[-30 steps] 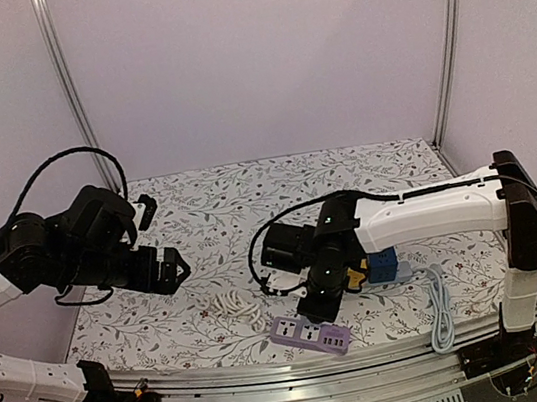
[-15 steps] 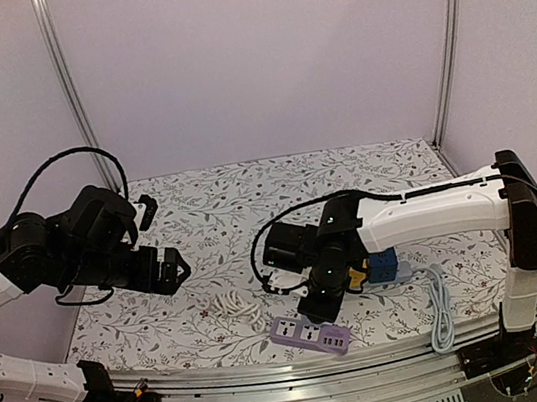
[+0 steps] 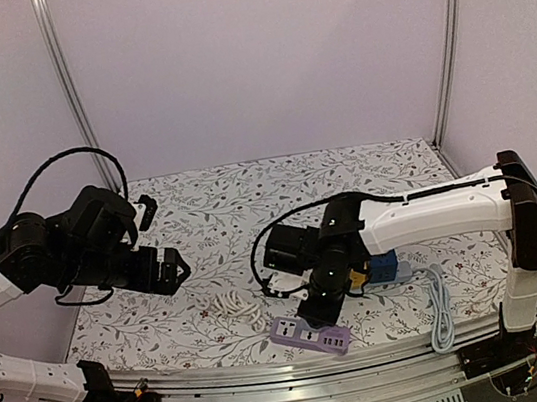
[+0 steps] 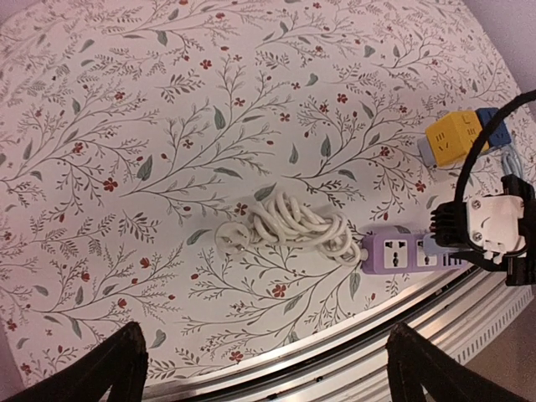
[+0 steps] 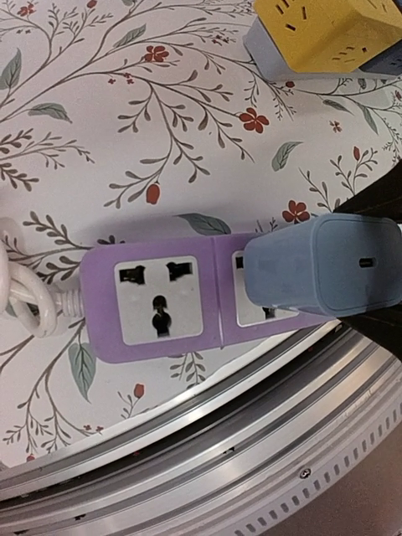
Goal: Insert the plug
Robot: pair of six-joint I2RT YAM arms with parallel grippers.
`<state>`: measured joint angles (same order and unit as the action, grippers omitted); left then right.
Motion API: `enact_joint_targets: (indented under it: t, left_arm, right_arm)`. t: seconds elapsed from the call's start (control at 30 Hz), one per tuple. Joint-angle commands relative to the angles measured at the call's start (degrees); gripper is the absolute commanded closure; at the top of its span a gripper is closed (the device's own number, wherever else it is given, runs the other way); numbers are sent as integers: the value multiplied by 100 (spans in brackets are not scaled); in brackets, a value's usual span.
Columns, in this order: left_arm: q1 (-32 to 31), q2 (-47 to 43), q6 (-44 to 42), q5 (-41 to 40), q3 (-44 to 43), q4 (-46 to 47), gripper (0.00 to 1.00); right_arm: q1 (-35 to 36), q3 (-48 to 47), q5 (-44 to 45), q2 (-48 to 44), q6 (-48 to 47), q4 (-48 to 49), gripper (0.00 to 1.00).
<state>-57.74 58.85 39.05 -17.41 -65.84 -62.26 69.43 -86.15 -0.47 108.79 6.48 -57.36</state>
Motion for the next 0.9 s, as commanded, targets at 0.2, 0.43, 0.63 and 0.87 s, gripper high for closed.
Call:
enact_joint_targets:
  t: [0.2, 0.43, 0.63, 0.87]
  left_arm:
    - [69, -158, 119, -17, 97, -120, 0]
    - [63, -283, 177, -14, 166, -120, 0]
    - [65, -330, 211, 16, 195, -120, 1]
    - [69, -317, 217, 5, 169, -120, 0]
  right_arm:
    - [46, 116, 690, -139, 197, 278, 100]
    - [52, 163, 511, -146, 213, 275, 100]
    - [190, 239, 609, -42, 187, 130, 100]
    - [343, 274, 805, 94, 377, 107, 100]
